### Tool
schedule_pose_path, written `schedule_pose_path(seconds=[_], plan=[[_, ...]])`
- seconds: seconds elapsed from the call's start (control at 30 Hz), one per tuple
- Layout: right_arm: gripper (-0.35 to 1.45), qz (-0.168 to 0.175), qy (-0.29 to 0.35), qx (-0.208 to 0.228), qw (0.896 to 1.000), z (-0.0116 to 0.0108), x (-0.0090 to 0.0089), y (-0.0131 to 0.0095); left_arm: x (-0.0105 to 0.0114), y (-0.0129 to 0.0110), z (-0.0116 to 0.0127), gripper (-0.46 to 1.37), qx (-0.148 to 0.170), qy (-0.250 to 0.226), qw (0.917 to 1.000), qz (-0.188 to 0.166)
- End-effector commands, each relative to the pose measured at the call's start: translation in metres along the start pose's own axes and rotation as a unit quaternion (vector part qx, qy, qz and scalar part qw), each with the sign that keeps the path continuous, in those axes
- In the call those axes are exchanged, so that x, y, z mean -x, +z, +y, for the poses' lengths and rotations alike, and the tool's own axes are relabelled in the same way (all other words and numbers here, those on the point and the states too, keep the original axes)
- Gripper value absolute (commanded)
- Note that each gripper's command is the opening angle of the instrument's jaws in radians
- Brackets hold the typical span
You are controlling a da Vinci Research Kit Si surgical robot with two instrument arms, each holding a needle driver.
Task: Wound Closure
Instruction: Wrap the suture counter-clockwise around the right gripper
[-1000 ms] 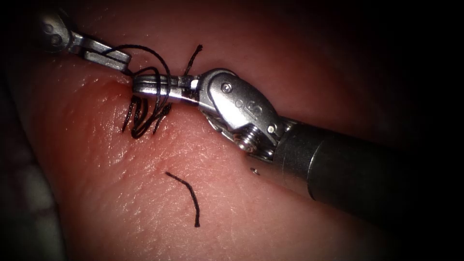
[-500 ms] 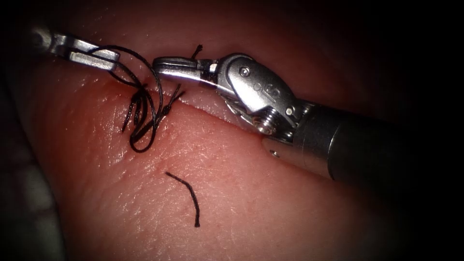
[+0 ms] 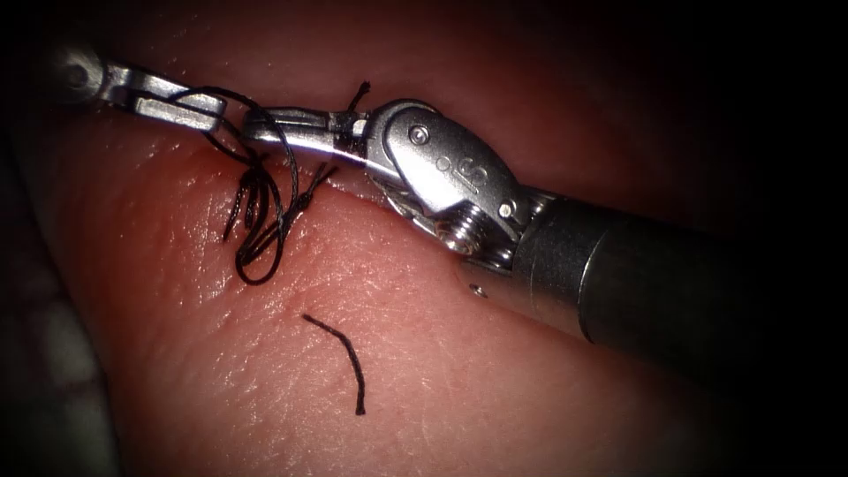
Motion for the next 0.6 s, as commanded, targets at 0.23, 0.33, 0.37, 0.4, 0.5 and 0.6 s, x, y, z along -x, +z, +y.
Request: schedule_pose_path(seconds=[0.23,0.33,0.37,0.4,0.5,0.6], plan=[[-0.35,0.002,0.001,0.001,1.0,-0.0003,-0.0004,0.0003,0.0008,0.0016,0.0003,-0.35,0.005,0.004,1.0,-0.007],[-0.35,0.003,0.001,0.0,1.0,-0.0006,-0.0005,0.0006,0.0008,0.0024,0.0004,-0.35,0.005,0.001,0.9999,-0.01],[-0.35,0.003,0.001,-0.002,1.0,-0.0007,-0.0005,0.0008,0.0008,0.0025,0.0004,-0.35,0.005,0.001,0.9999,-0.01],[-0.35,0.004,0.001,-0.002,1.0,-0.0008,-0.0005,0.0009,0.0008,0.0025,0.0004,-0.35,0.005,0.001,0.9999,-0.011],[-0.35,0.004,0.001,-0.003,1.0,-0.0011,-0.0005,0.0012,0.0009,0.0024,0.0004,-0.35,0.005,0.001,0.9999,-0.01],[-0.35,0.007,0.001,-0.002,1.0,-0.0012,-0.0006,0.0015,0.0009,0.0024,0.0005,-0.35,0.005,-0.002,0.9999,-0.01]])
